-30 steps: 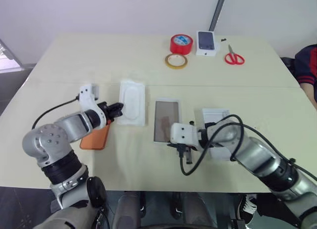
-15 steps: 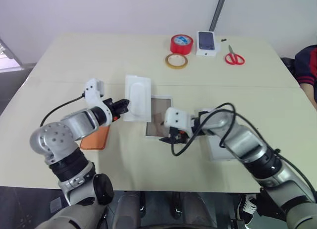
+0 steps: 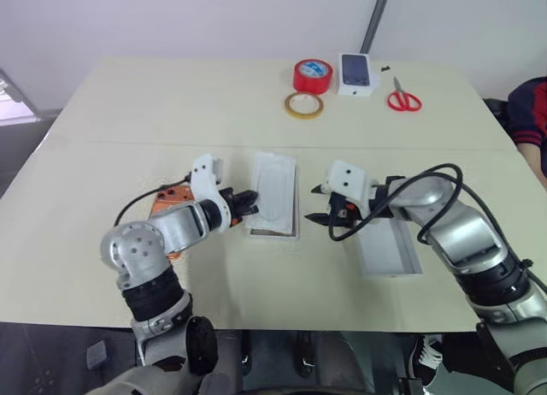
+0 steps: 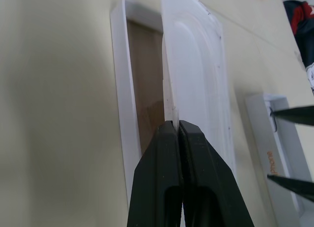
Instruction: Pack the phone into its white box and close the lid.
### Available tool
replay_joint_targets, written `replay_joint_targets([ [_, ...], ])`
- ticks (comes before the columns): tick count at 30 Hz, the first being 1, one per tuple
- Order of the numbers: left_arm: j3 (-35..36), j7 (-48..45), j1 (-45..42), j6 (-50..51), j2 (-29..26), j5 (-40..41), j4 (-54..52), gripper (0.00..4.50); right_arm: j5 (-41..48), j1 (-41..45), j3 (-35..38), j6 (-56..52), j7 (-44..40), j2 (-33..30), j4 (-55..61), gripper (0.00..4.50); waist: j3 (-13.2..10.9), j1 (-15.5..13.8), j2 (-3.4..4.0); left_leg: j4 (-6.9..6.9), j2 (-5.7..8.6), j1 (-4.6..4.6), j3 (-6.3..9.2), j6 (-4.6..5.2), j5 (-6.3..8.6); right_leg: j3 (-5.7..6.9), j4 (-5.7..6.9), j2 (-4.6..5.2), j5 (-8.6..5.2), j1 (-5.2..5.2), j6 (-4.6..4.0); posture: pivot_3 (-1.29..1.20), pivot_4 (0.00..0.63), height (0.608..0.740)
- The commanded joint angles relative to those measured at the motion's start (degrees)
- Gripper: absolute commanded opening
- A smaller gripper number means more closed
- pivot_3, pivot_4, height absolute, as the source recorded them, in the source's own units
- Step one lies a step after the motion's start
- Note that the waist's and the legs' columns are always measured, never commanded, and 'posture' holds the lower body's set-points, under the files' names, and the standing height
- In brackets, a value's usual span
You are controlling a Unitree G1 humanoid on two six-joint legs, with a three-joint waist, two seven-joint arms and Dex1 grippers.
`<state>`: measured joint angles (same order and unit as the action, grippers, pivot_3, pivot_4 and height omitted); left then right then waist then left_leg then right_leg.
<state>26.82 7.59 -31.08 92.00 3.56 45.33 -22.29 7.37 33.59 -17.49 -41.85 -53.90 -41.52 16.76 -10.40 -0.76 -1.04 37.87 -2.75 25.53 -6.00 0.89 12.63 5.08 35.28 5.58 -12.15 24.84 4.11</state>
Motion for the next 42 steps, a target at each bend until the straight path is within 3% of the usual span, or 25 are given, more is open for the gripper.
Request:
replay_joint_targets([
  [1,-1.29,1.30,-0.03,0.50,0.40,2.03,-1.95,0.00,-0.23,0.17,0.92,1.31,0.91,0.59,0.30,2.97,0.00,0.03,0.00,0.00,0.00,0.00,0.01,0.00,0.00,0.00,0.00,0.00,0.00,0.00,0.00,0.00,0.150,0.736],
  [4,-1.16,2.11,0.01,0.50,0.50,2.86,-1.91,0.94,-0.39,0.09,0.80,1.79,1.46,1.01,-0.31,3.03,0.00,0.05,0.00,0.00,0.00,0.00,0.01,0.00,0.00,0.00,0.00,-0.01,0.00,0.00,0.00,0.00,0.150,0.736],
  [9,0.11,2.59,-0.21,0.50,0.73,5.95,-2.78,3.52,-0.76,0.26,0.76,2.82,2.13,1.47,-1.55,3.03,0.00,0.02,0.00,0.00,0.00,0.00,0.01,0.00,0.00,0.00,0.00,-0.01,0.00,0.00,0.00,0.00,0.150,0.736],
  [12,1.00,3.06,-0.45,0.50,0.10,7.96,-3.23,3.52,-0.67,1.39,1.42,3.17,3.13,2.71,-2.97,3.03,0.00,0.06,0.00,0.00,0.00,-0.01,0.01,0.00,0.00,0.00,0.00,-0.01,0.00,-0.01,0.00,0.00,0.150,0.736],
  [13,1.29,3.21,-0.53,0.50,-0.23,8.53,-3.36,3.55,-0.46,1.79,1.66,3.04,3.29,3.09,-3.38,2.77,0.00,0.06,0.00,0.00,0.00,-0.01,0.01,0.00,0.00,0.00,0.01,-0.01,0.00,0.00,0.00,0.00,0.150,0.736],
  [15,2.44,2.90,-1.09,0.50,-1.83,9.33,-4.05,3.56,-0.21,3.24,2.16,2.29,4.24,4.41,-4.79,2.18,0.00,0.11,0.00,0.00,0.01,-0.01,0.01,0.00,0.00,0.00,0.01,-0.02,0.00,0.00,0.00,0.00,0.150,0.736],
  [19,3.33,0.37,-1.44,-0.51,-7.89,8.54,-5.53,3.56,-0.19,5.84,1.65,0.61,6.06,7.65,-6.93,0.11,0.00,0.21,0.00,0.00,0.02,-0.01,0.00,0.00,0.00,0.00,0.04,-0.04,0.00,0.02,0.00,0.00,0.150,0.736],
  [23,-1.21,-5.24,2.12,-6.03,-17.28,5.56,-7.61,3.56,-0.95,7.80,-0.19,-0.44,7.78,11.32,-8.85,0.05,0.00,0.32,0.01,-0.02,0.01,-0.03,-0.01,-0.01,0.00,0.00,0.08,-0.08,0.01,0.04,0.00,0.00,0.150,0.736],
  [27,-10.47,-20.92,13.35,-25.03,-32.50,-2.91,-12.41,3.56,-4.39,11.60,-3.27,-0.78,12.67,18.00,-15.95,0.05,0.00,1.42,0.02,-0.07,-0.04,-0.02,-0.11,-0.10,0.01,-0.02,0.10,-0.04,0.02,0.14,-0.04,0.00,0.150,0.736],
  [29,-12.47,-26.32,17.93,-31.78,-36.54,-5.50,-12.43,3.56,-5.63,13.07,-4.03,-0.24,14.19,20.52,-19.66,0.05,0.00,1.37,0.01,-0.24,-0.07,-0.01,-0.14,-0.38,0.04,-0.07,0.10,0.02,0.02,0.26,-0.06,0.00,0.150,0.736],
  [37,-12.60,-39.09,29.99,-43.39,-43.16,-7.45,-13.88,3.56,-11.40,16.58,-6.89,6.73,18.77,26.93,-33.40,0.05,-0.01,1.71,0.03,-0.62,-0.06,0.12,-0.19,-0.57,-0.06,-0.12,-0.02,0.06,0.04,0.56,-0.11,0.00,0.150,0.736],
  [42,-12.33,-39.95,32.03,-44.61,-43.05,-6.97,-14.63,3.56,-14.78,17.82,-6.73,11.01,21.90,28.35,-38.68,0.05,-0.01,1.81,0.05,-0.63,-0.09,0.10,-0.20,-0.59,-0.08,-0.13,0.01,0.02,0.05,0.57,-0.12,0.00,0.150,0.736],
])
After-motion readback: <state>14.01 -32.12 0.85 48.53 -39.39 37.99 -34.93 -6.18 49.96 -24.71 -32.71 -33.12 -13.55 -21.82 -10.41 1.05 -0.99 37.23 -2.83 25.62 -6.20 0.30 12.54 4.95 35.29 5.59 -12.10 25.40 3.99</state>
